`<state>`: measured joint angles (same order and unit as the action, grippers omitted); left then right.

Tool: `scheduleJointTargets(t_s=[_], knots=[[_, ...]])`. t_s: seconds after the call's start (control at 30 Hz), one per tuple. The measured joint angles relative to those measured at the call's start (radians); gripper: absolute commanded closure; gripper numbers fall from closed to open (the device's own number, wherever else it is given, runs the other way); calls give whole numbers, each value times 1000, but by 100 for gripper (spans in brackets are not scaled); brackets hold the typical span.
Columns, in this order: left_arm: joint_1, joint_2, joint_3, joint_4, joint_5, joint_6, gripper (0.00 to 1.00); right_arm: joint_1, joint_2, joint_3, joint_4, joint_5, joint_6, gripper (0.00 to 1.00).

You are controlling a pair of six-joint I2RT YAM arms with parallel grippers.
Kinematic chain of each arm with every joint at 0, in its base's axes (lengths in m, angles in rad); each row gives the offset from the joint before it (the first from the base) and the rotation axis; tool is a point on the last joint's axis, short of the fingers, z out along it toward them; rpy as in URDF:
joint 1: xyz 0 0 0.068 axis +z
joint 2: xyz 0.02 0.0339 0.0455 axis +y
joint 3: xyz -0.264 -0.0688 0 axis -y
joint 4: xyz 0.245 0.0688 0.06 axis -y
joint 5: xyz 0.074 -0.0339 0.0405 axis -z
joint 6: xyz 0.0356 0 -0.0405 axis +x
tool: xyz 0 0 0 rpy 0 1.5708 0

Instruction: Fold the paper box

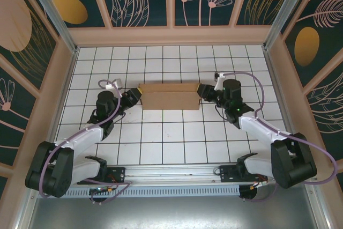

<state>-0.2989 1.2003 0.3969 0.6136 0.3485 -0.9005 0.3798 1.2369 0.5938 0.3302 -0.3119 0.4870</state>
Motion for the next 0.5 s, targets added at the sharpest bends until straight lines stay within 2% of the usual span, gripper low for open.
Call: scheduleJointTargets(t_s=[0.17, 0.3, 0.5], knots=[[19, 31, 22, 24, 10, -61, 74, -1, 45, 91, -98, -24, 35, 73], [24, 36, 53, 19, -13, -81, 74, -1, 73, 153, -163, -31, 43, 73], [35, 133, 196, 44, -71, -81, 79, -21, 188, 328, -201, -30, 26, 73]])
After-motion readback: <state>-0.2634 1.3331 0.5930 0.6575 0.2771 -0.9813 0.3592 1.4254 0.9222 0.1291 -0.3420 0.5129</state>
